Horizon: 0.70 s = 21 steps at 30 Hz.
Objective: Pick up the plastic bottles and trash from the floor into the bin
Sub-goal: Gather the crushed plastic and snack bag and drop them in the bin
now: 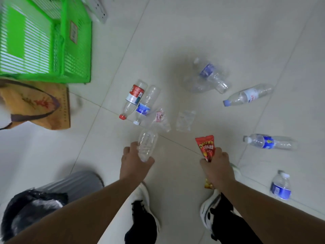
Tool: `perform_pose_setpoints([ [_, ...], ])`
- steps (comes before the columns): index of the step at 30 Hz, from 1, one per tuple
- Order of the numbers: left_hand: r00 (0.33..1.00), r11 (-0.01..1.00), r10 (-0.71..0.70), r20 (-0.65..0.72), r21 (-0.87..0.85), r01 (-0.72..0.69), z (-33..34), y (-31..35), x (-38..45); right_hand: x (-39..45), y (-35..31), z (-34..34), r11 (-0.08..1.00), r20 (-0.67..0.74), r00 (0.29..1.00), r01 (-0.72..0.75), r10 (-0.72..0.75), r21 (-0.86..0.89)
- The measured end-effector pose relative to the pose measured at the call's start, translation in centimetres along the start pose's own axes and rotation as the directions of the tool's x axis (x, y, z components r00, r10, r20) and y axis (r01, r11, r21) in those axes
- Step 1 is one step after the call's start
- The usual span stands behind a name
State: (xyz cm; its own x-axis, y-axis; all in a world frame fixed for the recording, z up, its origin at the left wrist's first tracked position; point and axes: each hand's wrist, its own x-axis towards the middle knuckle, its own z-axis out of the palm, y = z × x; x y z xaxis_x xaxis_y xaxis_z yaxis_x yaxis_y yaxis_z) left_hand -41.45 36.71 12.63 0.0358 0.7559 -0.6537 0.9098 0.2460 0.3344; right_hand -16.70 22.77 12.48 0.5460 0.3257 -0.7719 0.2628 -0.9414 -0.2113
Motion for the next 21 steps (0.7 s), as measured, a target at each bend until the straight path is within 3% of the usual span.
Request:
perform_pose_setpoints([
  [4,0.998,0.998,-0.056,0.027,-0.024,0.057,-3.3,5.9,-1.6,-1.2,-2.2,-6.5,0.998,-0.005,0.999,0.050,-0.050,-0.025],
  [11,0.991,0.999,-0.042,0.123,0.011,0.041,-3.1,10.4,1.0,2.1,-6.9,-11.2,0.905,0.083,0.950,0.311,-0.300,-0.291],
  [16,0.987,0.999,-0.038,0.155,0.035,0.033,1.1,8.7,8.3,9.3,-8.4,-6.2,0.905,0.055,0.942,0.335,-0.332,-0.261],
  [21,0.990,0.997,0.002,0.139,0.070,-0.011,8.9,4.8,14.9,17.7,-7.1,3.6,0.832,0.158,0.891,0.453,-0.425,-0.319],
])
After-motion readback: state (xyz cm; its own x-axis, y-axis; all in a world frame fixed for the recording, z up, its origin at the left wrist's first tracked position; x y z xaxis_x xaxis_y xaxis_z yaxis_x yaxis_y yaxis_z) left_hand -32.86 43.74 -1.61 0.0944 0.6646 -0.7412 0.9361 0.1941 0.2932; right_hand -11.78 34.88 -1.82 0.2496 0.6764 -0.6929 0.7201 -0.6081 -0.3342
